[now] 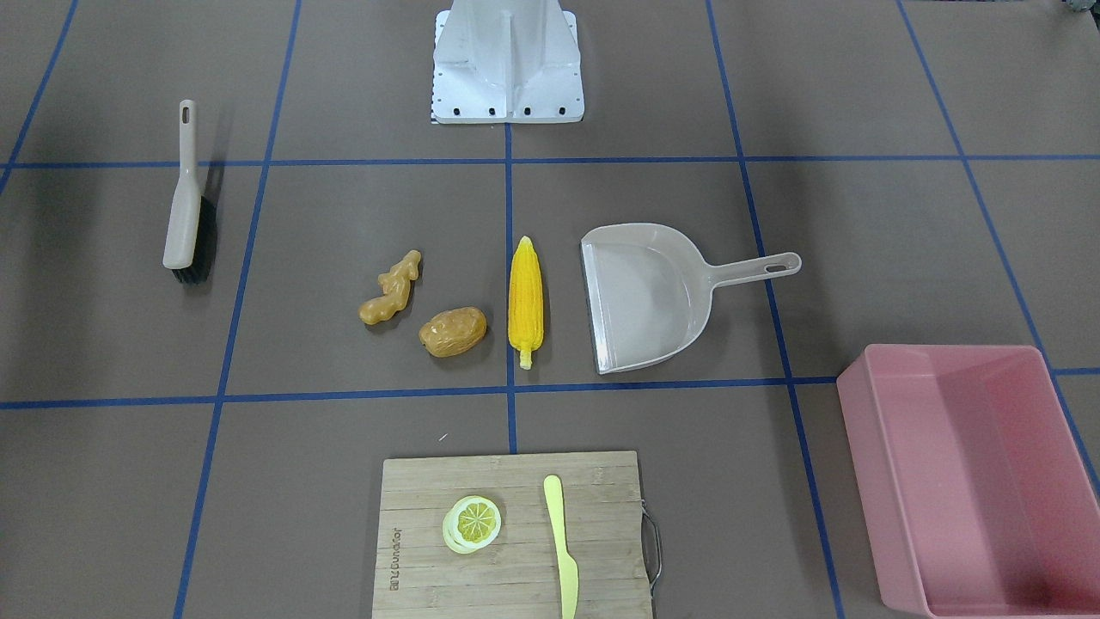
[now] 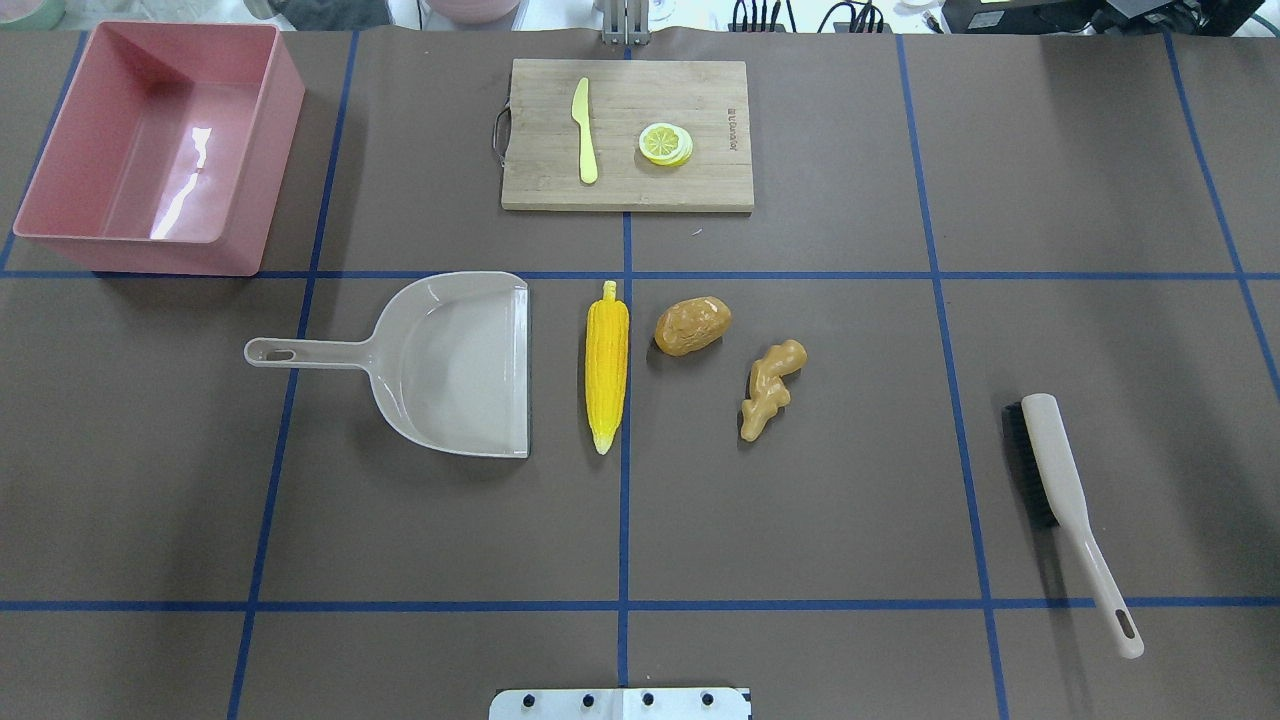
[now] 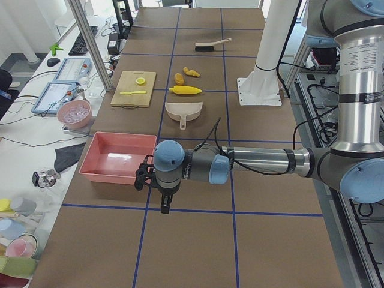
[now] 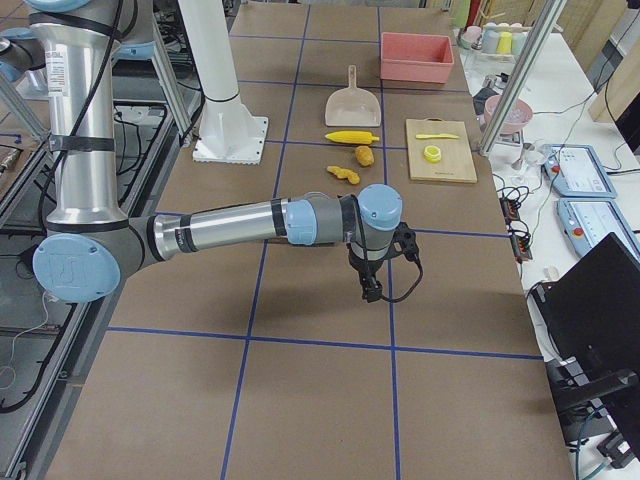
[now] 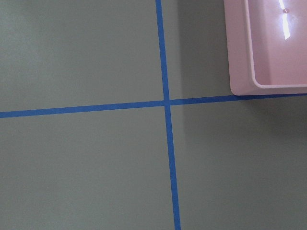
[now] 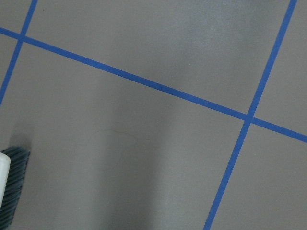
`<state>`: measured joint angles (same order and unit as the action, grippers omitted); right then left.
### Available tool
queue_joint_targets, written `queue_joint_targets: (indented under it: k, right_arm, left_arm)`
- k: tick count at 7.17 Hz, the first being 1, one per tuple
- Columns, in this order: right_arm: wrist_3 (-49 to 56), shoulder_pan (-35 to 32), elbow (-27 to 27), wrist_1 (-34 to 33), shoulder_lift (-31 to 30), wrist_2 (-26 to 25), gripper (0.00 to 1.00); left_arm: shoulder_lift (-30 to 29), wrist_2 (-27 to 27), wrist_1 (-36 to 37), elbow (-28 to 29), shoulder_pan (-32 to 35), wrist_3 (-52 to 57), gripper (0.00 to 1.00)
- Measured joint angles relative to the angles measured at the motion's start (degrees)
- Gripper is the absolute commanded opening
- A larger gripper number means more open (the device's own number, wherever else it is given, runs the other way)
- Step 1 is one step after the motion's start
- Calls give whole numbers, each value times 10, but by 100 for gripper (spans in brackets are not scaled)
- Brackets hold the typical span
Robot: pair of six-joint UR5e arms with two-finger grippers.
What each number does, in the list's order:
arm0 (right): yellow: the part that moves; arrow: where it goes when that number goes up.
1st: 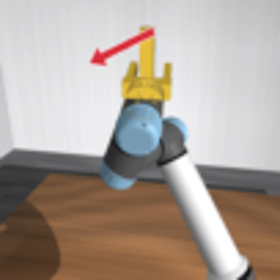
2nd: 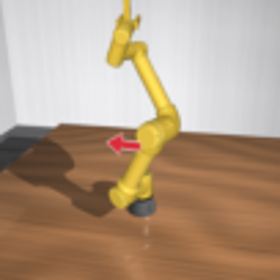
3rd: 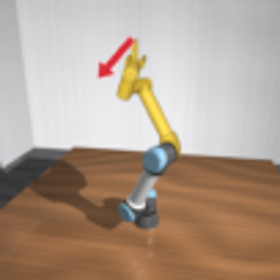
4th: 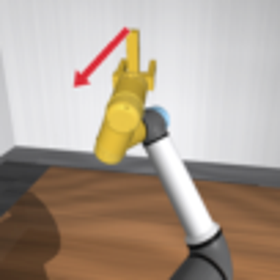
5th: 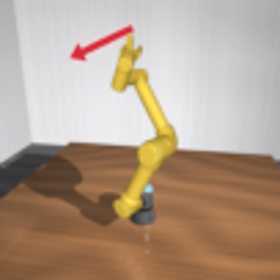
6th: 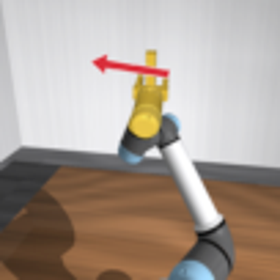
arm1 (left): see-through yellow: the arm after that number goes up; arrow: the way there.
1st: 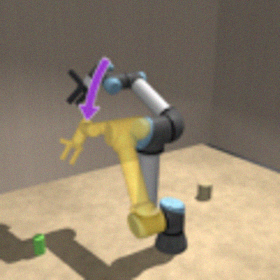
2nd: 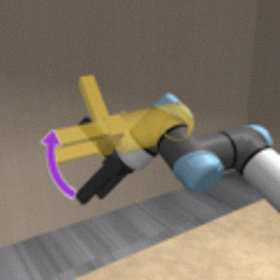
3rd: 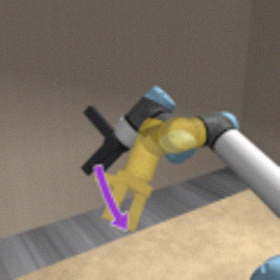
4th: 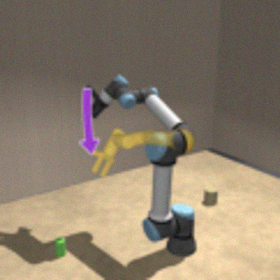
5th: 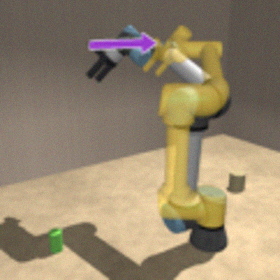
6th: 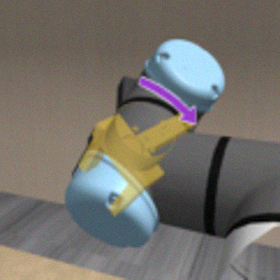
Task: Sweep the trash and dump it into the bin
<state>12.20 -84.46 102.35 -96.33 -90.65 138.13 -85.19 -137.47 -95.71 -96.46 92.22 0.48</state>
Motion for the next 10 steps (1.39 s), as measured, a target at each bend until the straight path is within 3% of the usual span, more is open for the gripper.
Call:
queue_joint_targets:
  k: [4,8,10]
  right_arm:
    - [-44,9,6,0,-2,2,100]
    - [-56,13,29,-6,-15,4,100]
    - [-124,25,73,-8,-43,5,100]
  left_arm:
    - [-5,-5,-4,-2,0,1,98]
    - [-6,-5,-81,11,1,-5,98]
    - [-3,-7,-89,17,3,-28,98]
